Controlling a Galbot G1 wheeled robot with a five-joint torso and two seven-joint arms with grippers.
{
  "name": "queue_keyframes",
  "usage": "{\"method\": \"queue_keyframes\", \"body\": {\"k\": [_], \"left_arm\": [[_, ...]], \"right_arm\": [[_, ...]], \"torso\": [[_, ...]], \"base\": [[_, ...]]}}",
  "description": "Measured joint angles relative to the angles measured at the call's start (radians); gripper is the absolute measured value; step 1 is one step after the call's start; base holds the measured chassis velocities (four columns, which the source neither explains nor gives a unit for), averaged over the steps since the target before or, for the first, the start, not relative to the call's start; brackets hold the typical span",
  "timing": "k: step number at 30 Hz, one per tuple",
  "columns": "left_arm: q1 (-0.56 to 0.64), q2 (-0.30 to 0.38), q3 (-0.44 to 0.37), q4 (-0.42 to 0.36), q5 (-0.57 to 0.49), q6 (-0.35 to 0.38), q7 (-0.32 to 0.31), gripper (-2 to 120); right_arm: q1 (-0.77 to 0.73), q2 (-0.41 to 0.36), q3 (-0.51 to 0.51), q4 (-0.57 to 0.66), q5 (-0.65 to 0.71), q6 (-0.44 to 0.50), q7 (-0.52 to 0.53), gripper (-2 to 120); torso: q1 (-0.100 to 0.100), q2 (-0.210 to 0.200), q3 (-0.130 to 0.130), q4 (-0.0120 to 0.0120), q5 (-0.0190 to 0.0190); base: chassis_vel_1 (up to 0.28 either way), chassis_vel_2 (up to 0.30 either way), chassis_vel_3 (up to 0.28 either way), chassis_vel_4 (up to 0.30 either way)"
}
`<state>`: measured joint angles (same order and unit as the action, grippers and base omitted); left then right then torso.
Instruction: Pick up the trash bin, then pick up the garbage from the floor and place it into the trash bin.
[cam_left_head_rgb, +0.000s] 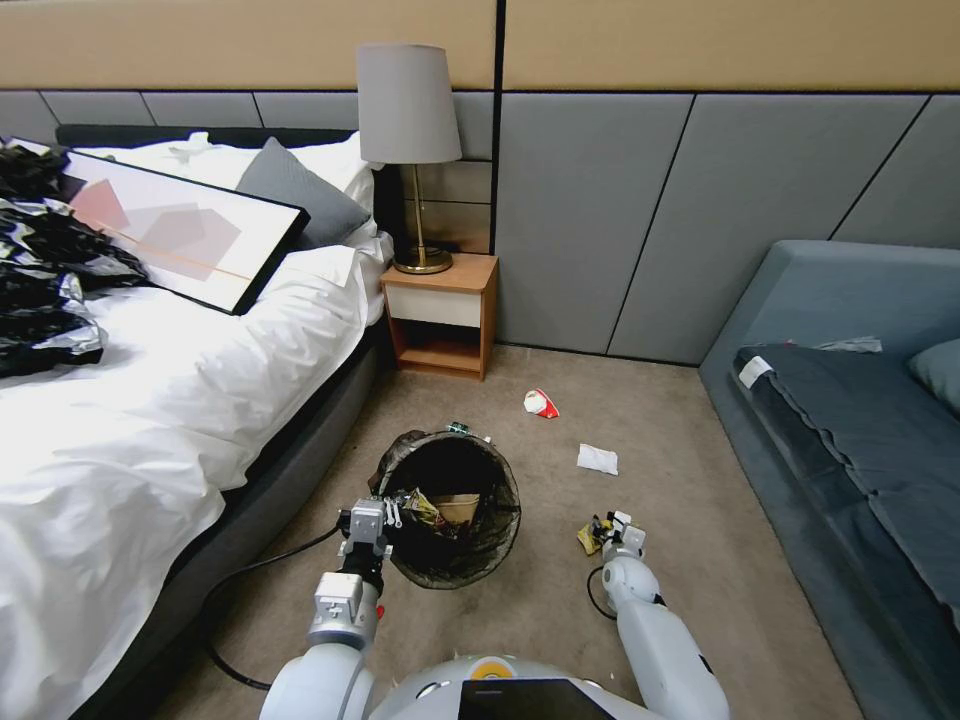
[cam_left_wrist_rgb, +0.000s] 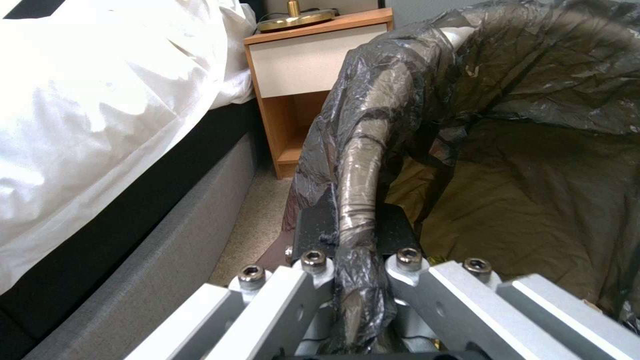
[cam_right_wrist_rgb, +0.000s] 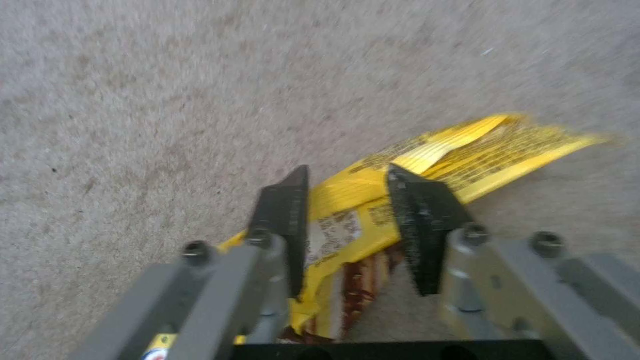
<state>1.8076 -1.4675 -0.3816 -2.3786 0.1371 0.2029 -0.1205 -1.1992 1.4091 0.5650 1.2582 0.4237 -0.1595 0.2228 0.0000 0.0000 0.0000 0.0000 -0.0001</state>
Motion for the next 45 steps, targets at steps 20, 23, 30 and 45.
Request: {"method": "queue_keyframes", "body": {"k": [20,23,30,45], "left_arm": [[0.001,0.002,0.004,0.000,-0.002,-0.003,0.000,1],[0.001,-0.003,0.009,0.000,0.003,-0.003,0.001,1],[0.004,-0.006,0.011,-0.005,0.010,-0.005,0.003,1],[0.012,-0.009,0.014,-0.006,0.021,-0.008,0.003,1]], "right_arm": [[-0.036,0.001,0.015,0.022,-0.020,0.021,0.008,0],[-0.017,0.003,0.014,-0.010,-0.019,0.031,0.006,0],[0.009,0.015,0.009,-0.046,-0.020,0.035,-0.002,2],[0.036,0.018,0.008,-0.108,-0.029,0.060,-0.018,52]], "torso": [[0.000,0.000,0.000,0.0000,0.0000],[0.000,0.000,0.000,0.0000,0.0001],[0.000,0.000,0.000,0.0000,0.0001],[0.000,0.000,0.000,0.0001,0.0001]], "base": [[0.000,0.000,0.000,0.000],[0.000,0.000,0.000,0.000],[0.000,0.000,0.000,0.000],[0.000,0.000,0.000,0.000]]}}
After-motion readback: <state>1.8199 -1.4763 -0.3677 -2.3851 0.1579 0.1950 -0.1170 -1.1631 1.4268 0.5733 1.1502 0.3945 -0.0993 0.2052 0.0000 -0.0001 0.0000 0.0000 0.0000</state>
